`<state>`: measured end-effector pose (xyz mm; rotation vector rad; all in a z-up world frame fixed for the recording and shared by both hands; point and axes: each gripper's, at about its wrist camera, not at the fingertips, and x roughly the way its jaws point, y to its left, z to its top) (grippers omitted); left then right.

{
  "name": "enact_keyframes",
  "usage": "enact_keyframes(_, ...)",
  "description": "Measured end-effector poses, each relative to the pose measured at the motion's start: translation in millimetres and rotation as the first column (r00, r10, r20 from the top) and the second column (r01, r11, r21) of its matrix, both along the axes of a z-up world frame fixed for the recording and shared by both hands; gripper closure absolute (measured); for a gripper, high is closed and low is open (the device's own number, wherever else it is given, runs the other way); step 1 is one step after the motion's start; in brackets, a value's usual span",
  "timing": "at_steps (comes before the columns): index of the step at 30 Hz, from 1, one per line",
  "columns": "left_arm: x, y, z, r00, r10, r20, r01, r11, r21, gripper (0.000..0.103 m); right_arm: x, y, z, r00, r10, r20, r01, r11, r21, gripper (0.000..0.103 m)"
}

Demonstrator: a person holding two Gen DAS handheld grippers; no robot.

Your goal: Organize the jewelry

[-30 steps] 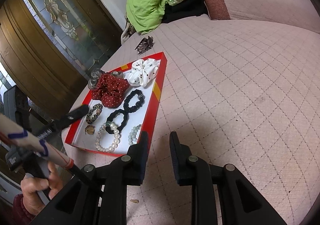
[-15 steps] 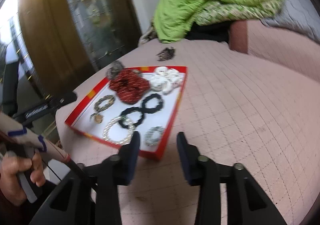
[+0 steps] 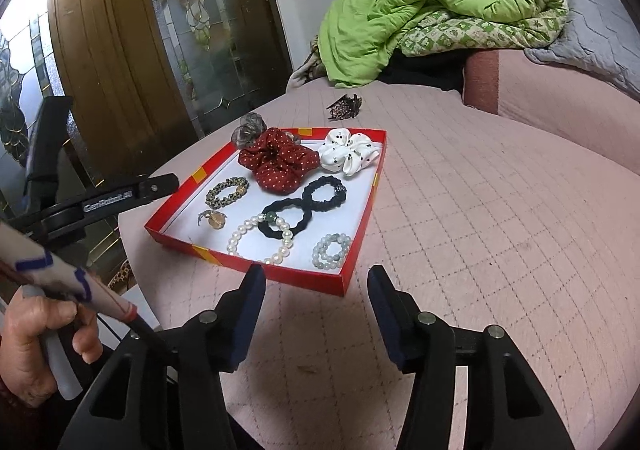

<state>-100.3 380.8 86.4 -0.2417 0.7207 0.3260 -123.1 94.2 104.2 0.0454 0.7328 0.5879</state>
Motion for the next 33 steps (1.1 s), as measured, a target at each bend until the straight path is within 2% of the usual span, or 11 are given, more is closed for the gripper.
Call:
enact_keyframes(8,4,8,-14,0.996,0.006,-0.085,-0.007,1.000,-0.022,0.011,-6,9,7,1.000,0.003,-0.023,-0.002,0.999,0.043,0.044)
enact_keyframes(14,-11,17,-7,0.999,0.028,-0.041,-0.030,0.999,-0.038,0.011,-12,20,21,1.000,0.005,0.001,-0.005,0.997,0.073,0.034)
enact_keyframes(22,-70,7,29,0.992,0.047,0.116,-0.049,0.999,0.017,0.009,-28,25,30,0.992,0.001,0.130,0.001,1.000,-0.008,0.027)
enact_keyframes(26,-101,-9,40,0.987,0.030,0.160,-0.044,0.995,0.085,0.001,-44,26,27,0.979,0.045,0.197,-0.030,0.996,-0.080,0.022)
enact_keyframes(30,-115,-23,43,0.989,0.007,0.147,-0.028,0.989,0.143,0.000,-52,17,29,0.972,0.053,0.230,-0.038,0.997,-0.067,0.016)
enact_keyframes(33,-111,-28,42,0.995,0.057,0.084,-0.072,0.978,0.196,0.000,-52,12,30,0.971,0.043,0.234,-0.030,0.998,-0.059,0.014)
